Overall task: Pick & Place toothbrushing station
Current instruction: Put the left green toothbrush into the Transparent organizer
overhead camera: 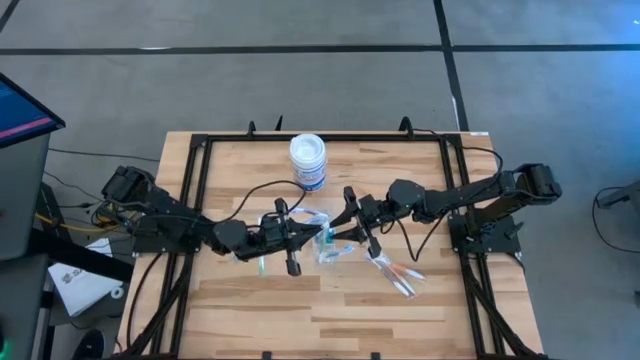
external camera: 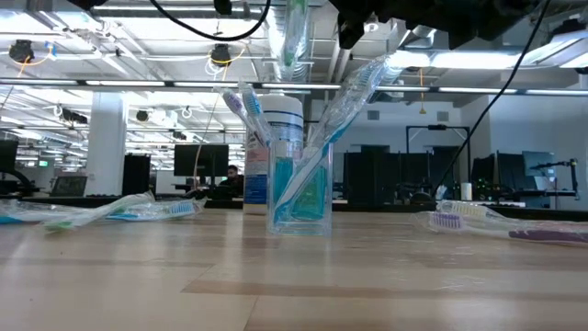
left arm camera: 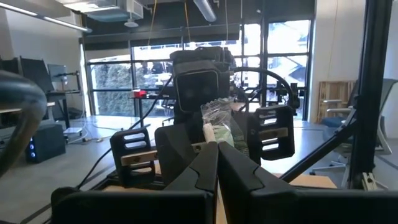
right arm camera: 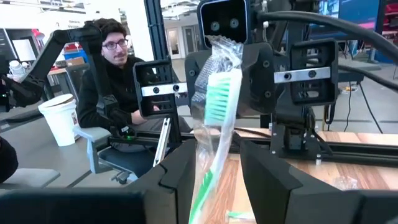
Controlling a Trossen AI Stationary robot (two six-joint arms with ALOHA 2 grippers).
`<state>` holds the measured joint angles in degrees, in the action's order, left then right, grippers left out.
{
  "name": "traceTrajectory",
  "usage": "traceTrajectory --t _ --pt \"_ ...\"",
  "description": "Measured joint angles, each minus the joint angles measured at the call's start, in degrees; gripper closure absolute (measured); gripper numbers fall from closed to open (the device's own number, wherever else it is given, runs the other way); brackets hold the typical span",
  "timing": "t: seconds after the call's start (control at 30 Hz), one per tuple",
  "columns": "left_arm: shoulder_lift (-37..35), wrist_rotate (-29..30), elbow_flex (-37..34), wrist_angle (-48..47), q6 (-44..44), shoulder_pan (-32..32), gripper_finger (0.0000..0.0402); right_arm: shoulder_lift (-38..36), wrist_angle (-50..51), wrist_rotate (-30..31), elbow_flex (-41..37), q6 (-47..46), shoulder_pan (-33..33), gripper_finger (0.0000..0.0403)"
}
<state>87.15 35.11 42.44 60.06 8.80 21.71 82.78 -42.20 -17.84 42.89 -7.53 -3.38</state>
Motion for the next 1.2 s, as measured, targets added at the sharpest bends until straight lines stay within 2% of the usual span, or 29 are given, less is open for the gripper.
traceTrajectory --t 0.53,0.87,1.0,1.2 --pt "0.0 -0.06 0.0 0.47 0.26 -0.67 0.0401 0.34 -0.5 0.72 0.01 0.47 -1.25 0.0285" --pt "0.0 -0.06 0.0 0.5 0.42 -0.43 0.0402 9.11 -0.46 1.16 5.83 0.62 -1.7 0.0285" --pt "0.0 -0.06 0.0 0.46 0.44 -0.41 0.0401 9.14 -0.24 -1.39 6.46 0.55 -1.12 0.0285" --pt "-0.02 -0.13 -0.03 -0.05 0.44 -0.41 0.0401 7.75 0.48 -1.8 6.54 0.41 -0.57 0.0285"
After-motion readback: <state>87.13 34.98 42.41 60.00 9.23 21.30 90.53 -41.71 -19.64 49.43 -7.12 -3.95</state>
